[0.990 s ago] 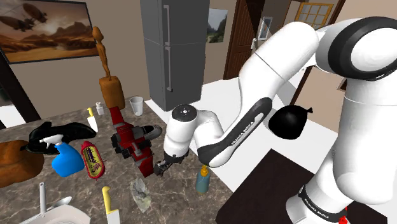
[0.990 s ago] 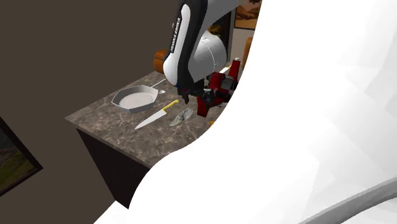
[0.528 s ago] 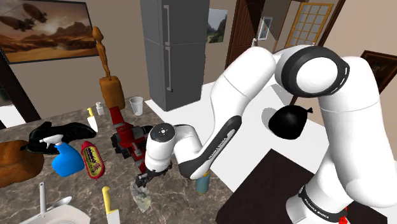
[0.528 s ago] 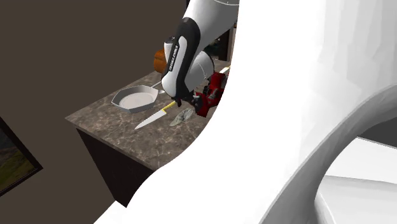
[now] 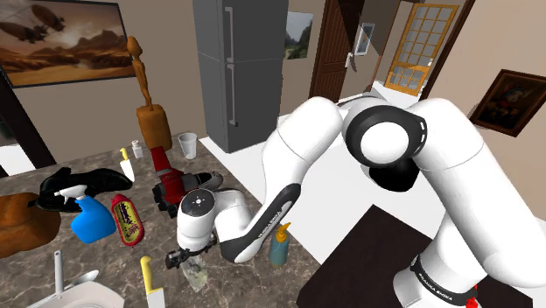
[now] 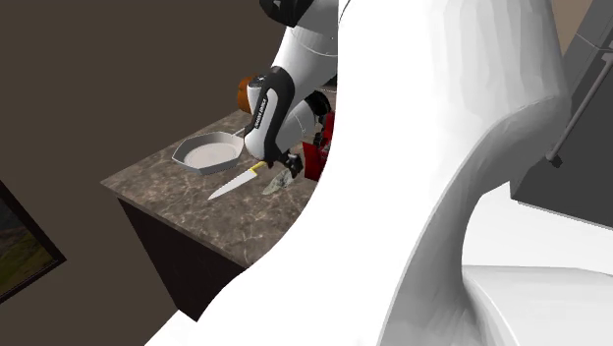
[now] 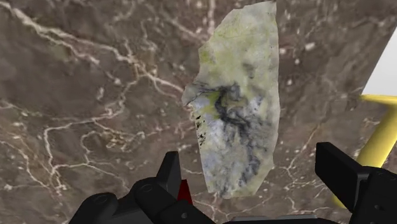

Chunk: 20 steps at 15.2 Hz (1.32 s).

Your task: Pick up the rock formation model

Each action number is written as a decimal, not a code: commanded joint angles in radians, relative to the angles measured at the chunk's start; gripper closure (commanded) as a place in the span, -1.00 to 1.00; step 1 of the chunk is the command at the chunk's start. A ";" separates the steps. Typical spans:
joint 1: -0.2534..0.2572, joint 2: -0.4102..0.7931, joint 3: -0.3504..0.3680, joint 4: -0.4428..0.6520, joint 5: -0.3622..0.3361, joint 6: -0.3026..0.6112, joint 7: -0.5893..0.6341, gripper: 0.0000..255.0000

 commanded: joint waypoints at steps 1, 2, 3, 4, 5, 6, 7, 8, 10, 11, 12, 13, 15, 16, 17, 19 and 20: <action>0.011 0.032 -0.011 0.027 -0.007 0.008 0.008 -1.00; 0.015 0.044 -0.017 0.034 -0.011 0.014 0.012 -1.00; 0.019 0.056 -0.022 0.041 -0.015 0.020 0.017 -1.00; 0.023 0.068 -0.027 0.048 -0.019 0.025 0.021 -1.00; 0.027 0.080 -0.033 0.056 -0.022 0.031 0.025 -1.00; 0.029 0.087 -0.036 0.060 -0.024 0.034 0.027 -1.00; 0.029 0.087 -0.036 0.060 -0.024 0.034 0.027 -1.00; 0.030 0.088 -0.036 0.062 -0.024 0.033 0.028 1.00; 0.030 0.087 -0.035 0.061 -0.024 0.033 0.027 1.00; 0.030 0.087 -0.035 0.061 -0.024 0.033 0.027 1.00; 0.030 0.088 -0.035 0.062 -0.024 0.032 0.027 1.00; 0.030 0.087 -0.035 0.062 -0.024 0.032 0.027 1.00; 0.030 0.087 -0.035 0.061 -0.024 0.033 0.027 1.00; 0.030 0.087 -0.035 0.061 -0.024 0.033 0.028 1.00; 0.029 0.087 -0.036 0.060 -0.024 0.034 0.027 1.00; 0.021 0.063 -0.025 0.045 -0.017 0.023 0.019 1.00; 0.017 0.051 -0.020 0.038 -0.013 0.017 0.015 1.00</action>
